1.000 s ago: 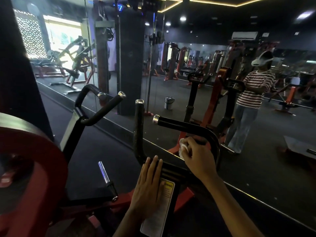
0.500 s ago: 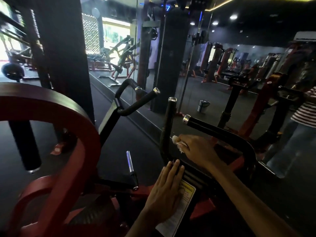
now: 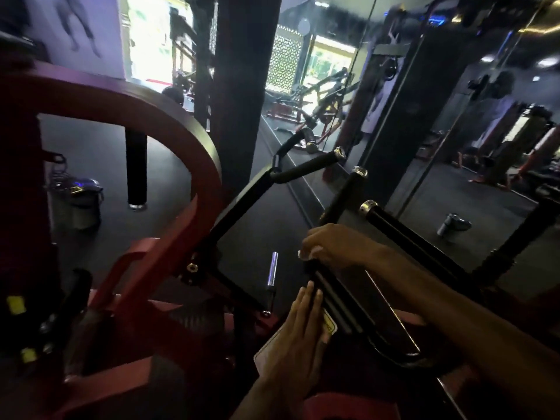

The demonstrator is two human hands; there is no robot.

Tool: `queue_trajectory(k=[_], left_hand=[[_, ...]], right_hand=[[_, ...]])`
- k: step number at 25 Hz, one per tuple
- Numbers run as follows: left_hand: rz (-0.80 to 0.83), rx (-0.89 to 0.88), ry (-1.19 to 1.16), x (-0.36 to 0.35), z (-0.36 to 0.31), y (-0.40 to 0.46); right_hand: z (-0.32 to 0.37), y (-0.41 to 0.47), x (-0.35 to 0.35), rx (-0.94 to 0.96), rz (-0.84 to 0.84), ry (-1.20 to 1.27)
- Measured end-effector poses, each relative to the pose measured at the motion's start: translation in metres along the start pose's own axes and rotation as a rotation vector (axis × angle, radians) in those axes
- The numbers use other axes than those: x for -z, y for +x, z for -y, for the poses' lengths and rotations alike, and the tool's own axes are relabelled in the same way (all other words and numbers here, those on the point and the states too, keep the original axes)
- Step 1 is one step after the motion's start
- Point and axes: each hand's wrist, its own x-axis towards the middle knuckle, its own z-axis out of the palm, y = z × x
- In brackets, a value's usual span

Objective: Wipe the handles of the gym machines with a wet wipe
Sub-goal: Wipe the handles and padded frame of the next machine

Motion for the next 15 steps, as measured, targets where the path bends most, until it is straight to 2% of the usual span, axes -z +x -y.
queue_trajectory(k=[2,5,11,15], left_hand=[[0.000,0.027,-0.014,0.000,-0.003,-0.002],[-0.010,0.004,0.000,0.002,-0.003,-0.004],[-0.011,0.009,-0.039,-0.001,0.000,-0.003],[-0.003,0.073,-0.150,-0.003,-0.003,-0.002]], right_hand=[[0.002,-0.002,0.002,0.093,0.066,0.009],[0.006,-0.003,-0.001,0.113,0.091,-0.053],[-0.008,0.018,-0.004,0.074,-0.072,-0.134],[-0.008,0.029,0.006,0.000,-0.056,-0.209]])
